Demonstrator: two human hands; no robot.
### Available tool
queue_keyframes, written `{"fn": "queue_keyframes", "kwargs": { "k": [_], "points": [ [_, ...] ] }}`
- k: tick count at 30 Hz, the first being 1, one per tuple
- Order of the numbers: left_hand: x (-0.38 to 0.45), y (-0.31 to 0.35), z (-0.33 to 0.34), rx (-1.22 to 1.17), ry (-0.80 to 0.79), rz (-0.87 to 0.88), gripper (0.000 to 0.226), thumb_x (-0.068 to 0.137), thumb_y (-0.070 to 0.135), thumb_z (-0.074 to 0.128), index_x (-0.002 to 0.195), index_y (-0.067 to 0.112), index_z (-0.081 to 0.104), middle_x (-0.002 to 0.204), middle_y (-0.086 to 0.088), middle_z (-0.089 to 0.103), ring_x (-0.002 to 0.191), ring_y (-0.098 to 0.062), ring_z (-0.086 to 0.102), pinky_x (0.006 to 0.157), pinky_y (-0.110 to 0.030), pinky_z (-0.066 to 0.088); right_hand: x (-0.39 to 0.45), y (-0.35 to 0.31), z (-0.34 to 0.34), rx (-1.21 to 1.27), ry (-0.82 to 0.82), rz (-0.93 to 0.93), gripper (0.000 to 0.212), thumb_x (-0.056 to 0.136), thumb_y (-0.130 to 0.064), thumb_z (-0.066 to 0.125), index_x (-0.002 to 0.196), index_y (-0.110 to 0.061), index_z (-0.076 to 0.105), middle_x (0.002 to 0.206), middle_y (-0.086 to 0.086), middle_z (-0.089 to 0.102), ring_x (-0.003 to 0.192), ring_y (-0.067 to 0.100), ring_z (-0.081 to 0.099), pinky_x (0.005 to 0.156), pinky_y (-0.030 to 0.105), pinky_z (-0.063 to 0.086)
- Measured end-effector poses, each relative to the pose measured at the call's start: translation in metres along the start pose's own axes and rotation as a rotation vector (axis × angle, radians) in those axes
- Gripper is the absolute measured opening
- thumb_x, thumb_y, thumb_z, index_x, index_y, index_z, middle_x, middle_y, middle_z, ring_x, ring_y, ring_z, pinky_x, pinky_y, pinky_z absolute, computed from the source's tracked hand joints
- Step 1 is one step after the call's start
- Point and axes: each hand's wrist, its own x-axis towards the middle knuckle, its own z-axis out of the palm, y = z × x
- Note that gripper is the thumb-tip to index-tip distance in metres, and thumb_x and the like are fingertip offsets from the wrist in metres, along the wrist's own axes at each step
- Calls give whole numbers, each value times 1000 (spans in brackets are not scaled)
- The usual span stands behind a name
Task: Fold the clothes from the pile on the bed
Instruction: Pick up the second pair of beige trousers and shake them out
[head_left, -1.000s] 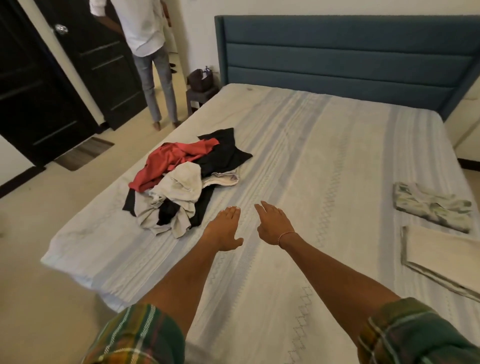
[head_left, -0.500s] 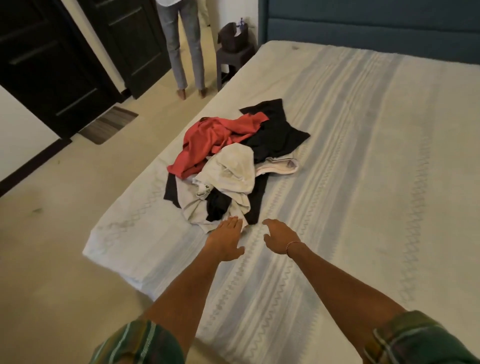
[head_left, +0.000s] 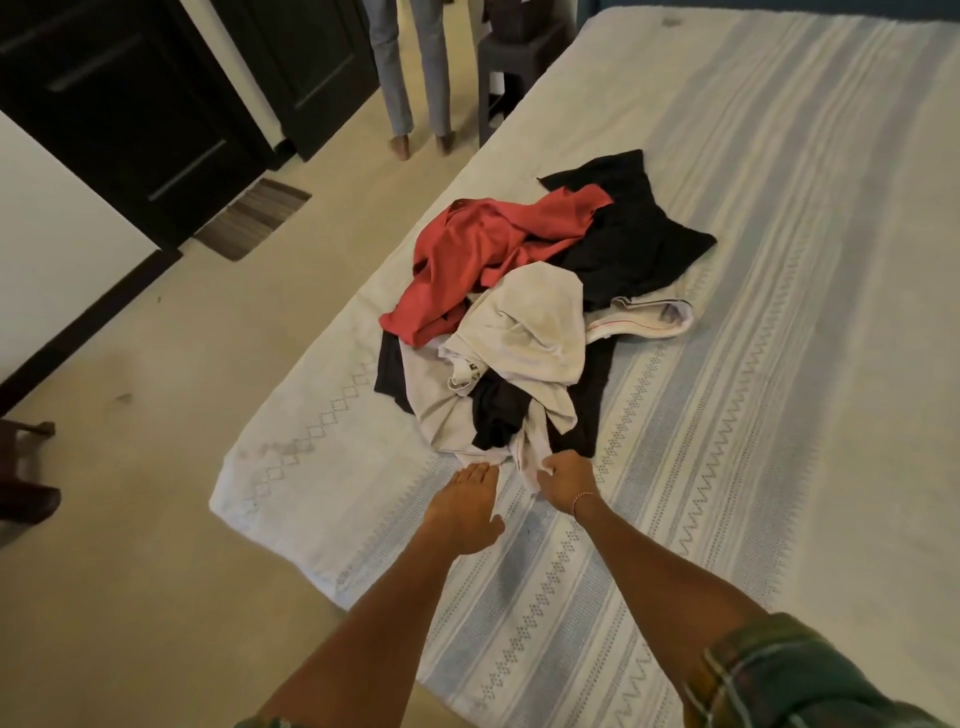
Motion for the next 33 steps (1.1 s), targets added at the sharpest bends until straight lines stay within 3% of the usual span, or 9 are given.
{"fn": "queue_keyframes", "kwargs": {
  "k": [3,6,9,14,19,24,28,30,33],
  "points": [
    [7,-5,-4,-172,29,-91,66,101,34,51,156,9,26,159,-12,34,144,-30,35,116,-43,35,-8,-21,-11,220,163,-25,21,84,-13,79,68,-17,65,71,-3,66,70,13,63,72,28,51],
    [16,-4,-10,-343,115,-157,38,106,26,42,133,0,49,133,-19,59,119,-32,57,97,-36,44,-23,-47,-34,348,195,-50,13,83,-12,77,82,-17,65,80,-1,67,74,17,64,64,25,51],
    [21,13,-35,-645,162,-253,42,109,30,33,117,-3,57,118,-20,63,112,-34,60,88,-32,41,-40,-69,-60,526,168,-55,26,88,-14,73,110,-18,61,96,0,65,75,12,61,55,19,50],
    [30,47,-78,-1415,145,-484,57,102,59,37,111,7,58,109,-16,69,99,-31,67,88,-43,56,-78,-85,-107,685,-195,-48,38,93,-6,64,132,-9,61,121,14,68,104,21,66,88,30,55],
    [32,73,-105,-1819,2,-346,26,101,27,58,114,4,59,104,-17,69,86,-29,68,67,-39,57,-124,-61,-173,577,-740,-136,26,92,4,60,116,1,69,97,7,69,90,16,65,83,27,53],
    [34,131,-115,-1636,-245,-316,18,101,15,57,113,3,64,100,-15,66,86,-28,63,71,-40,58,-163,-54,-220,457,-994,-224,20,97,7,55,111,0,68,84,3,67,76,9,67,73,20,56],
    [25,191,-129,-1482,-27,-262,22,102,4,42,110,9,61,102,-17,67,86,-27,63,78,-38,57,-187,-45,-244,422,-1049,-313,14,97,-3,60,105,-7,70,95,12,63,80,9,65,71,16,55],
    [15,210,-139,-1539,48,-207,22,103,10,41,106,12,63,97,-12,68,82,-23,63,73,-32,55,-188,-29,-257,458,-940,-293,18,95,-19,66,109,-8,71,97,12,60,83,12,63,73,20,55],
    [1,229,-154,-1632,-14,-114,20,97,19,54,99,9,71,87,-12,74,76,-24,68,73,-37,56,-190,-10,-277,628,-308,-101,40,91,-45,68,102,-7,74,69,2,52,65,11,48,64,22,43]
  ]
}}
